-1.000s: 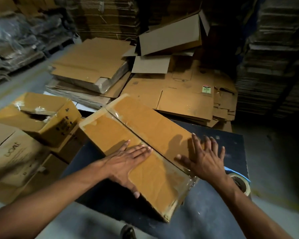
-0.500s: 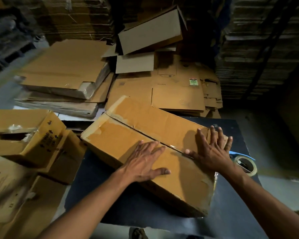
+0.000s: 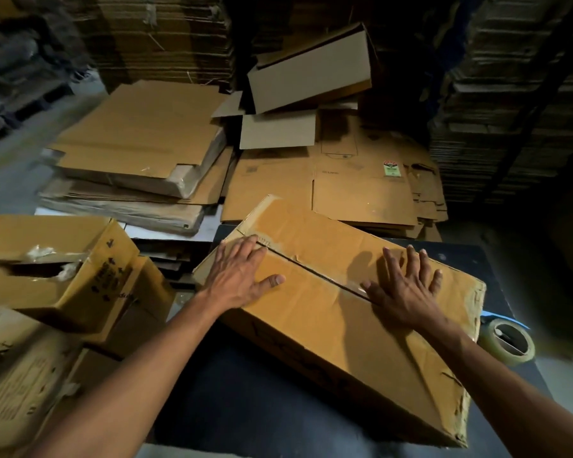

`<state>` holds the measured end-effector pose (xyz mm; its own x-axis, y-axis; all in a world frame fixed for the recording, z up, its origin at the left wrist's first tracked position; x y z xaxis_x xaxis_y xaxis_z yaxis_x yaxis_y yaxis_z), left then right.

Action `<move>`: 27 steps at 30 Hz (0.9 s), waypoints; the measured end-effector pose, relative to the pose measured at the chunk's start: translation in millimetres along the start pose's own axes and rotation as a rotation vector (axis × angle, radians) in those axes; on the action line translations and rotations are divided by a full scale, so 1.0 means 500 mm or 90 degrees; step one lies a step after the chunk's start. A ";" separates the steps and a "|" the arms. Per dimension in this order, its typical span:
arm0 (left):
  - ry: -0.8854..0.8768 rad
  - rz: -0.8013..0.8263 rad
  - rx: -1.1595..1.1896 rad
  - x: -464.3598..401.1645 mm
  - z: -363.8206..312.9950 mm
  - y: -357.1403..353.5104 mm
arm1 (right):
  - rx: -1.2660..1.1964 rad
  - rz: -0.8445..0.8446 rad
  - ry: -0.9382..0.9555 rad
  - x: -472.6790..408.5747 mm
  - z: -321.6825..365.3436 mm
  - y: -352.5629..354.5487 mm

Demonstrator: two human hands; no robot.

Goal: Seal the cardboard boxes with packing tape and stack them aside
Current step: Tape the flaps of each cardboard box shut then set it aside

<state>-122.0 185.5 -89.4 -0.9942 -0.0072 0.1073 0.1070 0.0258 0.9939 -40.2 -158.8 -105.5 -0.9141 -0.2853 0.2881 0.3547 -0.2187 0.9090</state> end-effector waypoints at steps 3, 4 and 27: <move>0.007 -0.008 0.023 0.003 -0.002 -0.009 | 0.007 -0.007 -0.015 -0.008 -0.009 -0.011; 0.011 -0.006 0.021 0.003 0.000 -0.012 | 0.008 -0.014 -0.015 -0.010 -0.009 -0.012; 0.528 -0.136 0.606 0.214 -0.397 -0.056 | -0.145 -0.052 0.010 0.027 -0.313 0.140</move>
<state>-229.6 -14.4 -101.0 -0.6499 -0.7094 0.2728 -0.4447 0.6460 0.6205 2.8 -324.0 -85.3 -0.9390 -0.2726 0.2097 0.3164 -0.4453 0.8376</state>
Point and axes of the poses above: each hand's wrist, its own x-axis away from the middle knuckle, its own y-axis out of the back of the hand, z = x × y, the point moved 6 cm from there along -x, towards the middle knuckle, and after that the axes turned 2 degrees about -y, right-handed, at the moved point
